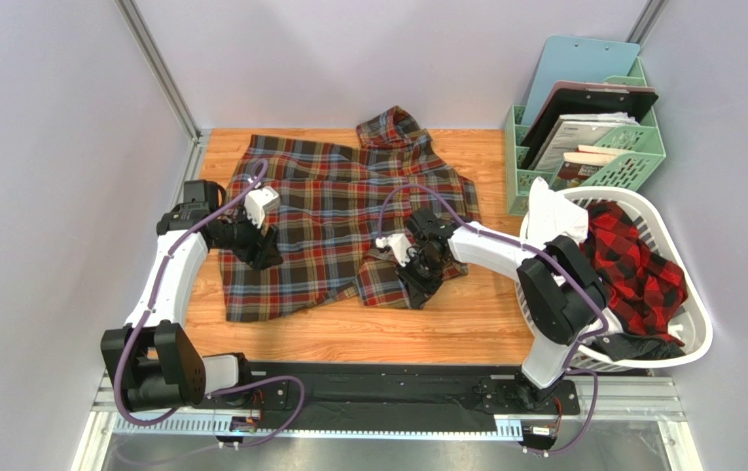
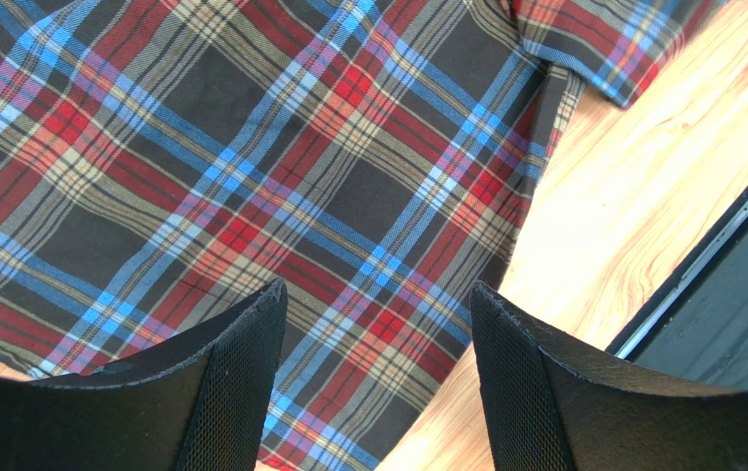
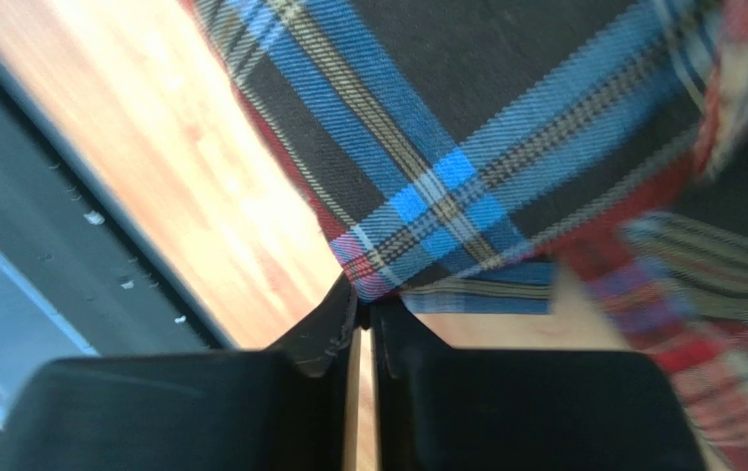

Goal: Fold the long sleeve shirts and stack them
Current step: Fold the shirt

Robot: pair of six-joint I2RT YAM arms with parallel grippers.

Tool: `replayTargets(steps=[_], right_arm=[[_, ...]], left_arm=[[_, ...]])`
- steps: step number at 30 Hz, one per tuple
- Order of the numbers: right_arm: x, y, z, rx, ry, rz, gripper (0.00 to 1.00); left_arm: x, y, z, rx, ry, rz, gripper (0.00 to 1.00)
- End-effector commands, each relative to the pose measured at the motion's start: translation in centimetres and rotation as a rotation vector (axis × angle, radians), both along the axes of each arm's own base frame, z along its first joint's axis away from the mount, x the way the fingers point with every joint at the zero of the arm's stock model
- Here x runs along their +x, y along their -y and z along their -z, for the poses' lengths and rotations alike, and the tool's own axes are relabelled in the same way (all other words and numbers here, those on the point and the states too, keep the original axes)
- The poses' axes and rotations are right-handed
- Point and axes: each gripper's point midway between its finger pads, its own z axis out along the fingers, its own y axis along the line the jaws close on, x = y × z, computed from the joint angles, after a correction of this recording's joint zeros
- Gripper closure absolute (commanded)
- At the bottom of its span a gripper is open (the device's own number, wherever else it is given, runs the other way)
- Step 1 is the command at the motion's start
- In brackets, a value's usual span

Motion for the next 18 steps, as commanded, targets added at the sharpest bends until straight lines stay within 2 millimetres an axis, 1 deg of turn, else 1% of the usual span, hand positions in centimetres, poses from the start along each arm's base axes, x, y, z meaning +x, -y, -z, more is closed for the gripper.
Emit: replayTargets(steps=[1, 2, 3, 4, 6, 7, 8, 9, 10, 12, 13, 15, 16, 18], right_arm=[[-2.9, -0.6, -3.1, 0.094, -0.047, -0.049, 1.0], [-3.0, -0.7, -5.1, 0.133, -0.003, -0.064, 1.0], [-3.1, -0.7, -6.5, 0.154, 0.024, -0.076, 1.0], [-3.6, -0.1, -7.6, 0.149, 0.028, -0.084, 1.0], [-3.1, 0.0, -11.5, 0.184, 0.133, -0.138, 1.0], [-3.9, 1.3, -12.3, 0.13, 0.117, -0.159, 1.0], [-4.0, 1.7, -13.2, 0.113, 0.137, -0.19, 1.0], [-3.6, 1.5, -14.9, 0.109, 0.19, -0.247, 1.0], [-4.5, 3.2, -14.8, 0.018, 0.165, -0.282, 1.0], [-5.1, 3.9, -15.6, -0.058, 0.184, -0.368, 1.0], [-5.1, 5.8, -15.2, -0.172, 0.194, -0.429, 1.0], [-5.3, 7.0, -15.1, -0.269, 0.236, -0.519, 1.0], [-4.8, 8.2, -15.2, -0.339, 0.281, -0.556, 1.0], [-5.1, 8.6, -15.7, -0.38, 0.318, -0.619, 1.0]], left_arm=[[0.2, 0.0, -1.3, 0.011, 0.064, 0.02, 0.26], [0.2, 0.0, -1.2, 0.012, 0.063, 0.018, 0.27], [0.2, 0.0, -1.2, 0.01, 0.061, 0.019, 0.27], [0.1, 0.0, -1.2, 0.009, 0.062, 0.019, 0.27], [0.0, 0.1, -1.3, 0.005, 0.063, 0.021, 0.27], [0.0, 0.0, -1.3, 0.008, 0.068, 0.021, 0.27], [-0.1, 0.1, -1.5, 0.007, 0.076, 0.027, 0.28], [0.0, 0.1, -1.5, 0.013, 0.079, 0.03, 0.28], [0.0, 0.0, -1.5, 0.017, 0.084, 0.031, 0.28], [0.1, -0.3, -1.5, 0.04, 0.096, 0.036, 0.28], [0.0, -0.4, -1.4, 0.046, 0.098, 0.037, 0.28], [-0.1, -0.5, -1.4, 0.062, 0.108, 0.052, 0.28], [-0.2, -0.6, -1.3, 0.067, 0.112, 0.057, 0.28], [-0.6, -0.6, -1.0, 0.073, 0.118, 0.071, 0.29]])
